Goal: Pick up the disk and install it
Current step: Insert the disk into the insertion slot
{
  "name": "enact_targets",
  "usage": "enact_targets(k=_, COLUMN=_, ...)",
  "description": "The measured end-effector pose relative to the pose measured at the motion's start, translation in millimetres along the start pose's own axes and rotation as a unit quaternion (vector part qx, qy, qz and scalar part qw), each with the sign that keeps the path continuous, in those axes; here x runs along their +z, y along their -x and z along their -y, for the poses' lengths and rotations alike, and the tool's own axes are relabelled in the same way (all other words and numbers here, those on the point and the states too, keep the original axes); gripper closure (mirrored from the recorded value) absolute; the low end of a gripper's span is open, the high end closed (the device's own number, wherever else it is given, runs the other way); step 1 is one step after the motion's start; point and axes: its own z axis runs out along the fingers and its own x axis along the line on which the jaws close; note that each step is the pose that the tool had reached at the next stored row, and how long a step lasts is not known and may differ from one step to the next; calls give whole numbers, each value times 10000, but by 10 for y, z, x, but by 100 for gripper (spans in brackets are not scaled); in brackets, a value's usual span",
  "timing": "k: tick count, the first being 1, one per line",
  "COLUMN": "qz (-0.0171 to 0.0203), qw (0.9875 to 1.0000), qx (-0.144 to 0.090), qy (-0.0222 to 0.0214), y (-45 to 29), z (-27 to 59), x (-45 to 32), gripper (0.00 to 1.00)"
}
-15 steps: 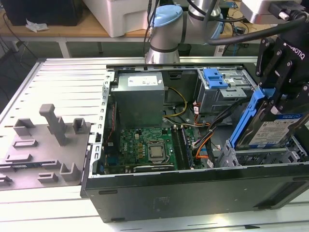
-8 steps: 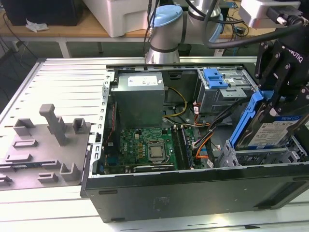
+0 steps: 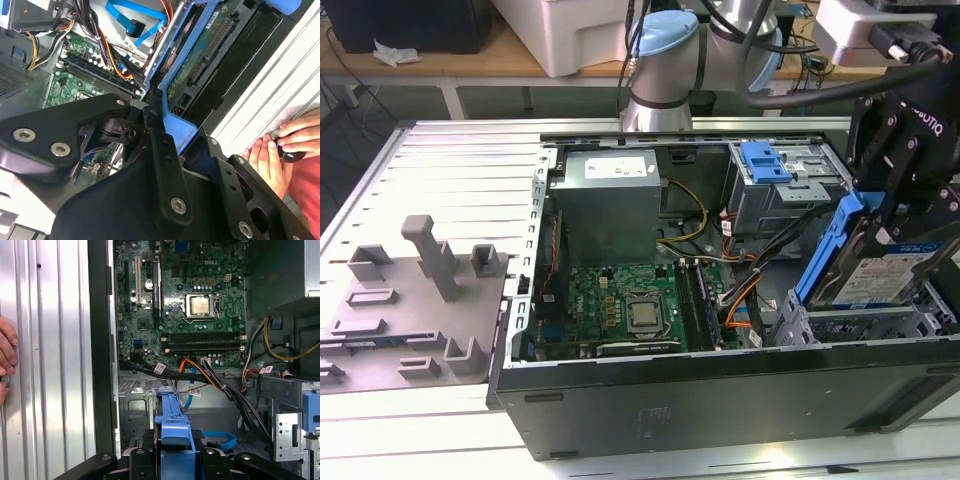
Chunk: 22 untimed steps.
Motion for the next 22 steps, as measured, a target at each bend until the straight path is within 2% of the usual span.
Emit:
enact_targets(k=10, qz=0, qw=10000, qx=0, qy=0, y=-1, z=-1, x=51, gripper=63)
enact_targets(k=12, qz=0, qw=10000, qx=0, qy=0, y=-3, z=-2, x=139, gripper=63)
enact_targets(k=13, qz=-1, qw=10000, qx=0, qy=0, y=-4, z=-3, x=159, gripper=63)
enact_targets(k=20, qz=-15, qw=10000, qx=-1, qy=0, y=-4, z=-3, x=162, gripper=62)
enact_targets(k=21, qz=-17, qw=10000, qx=0, qy=-1, y=-4, z=-3, x=162, gripper=56)
enact_targets(k=22, qz=-17, qw=10000, qx=0, qy=0, y=-4, z=-3, x=163, gripper=44)
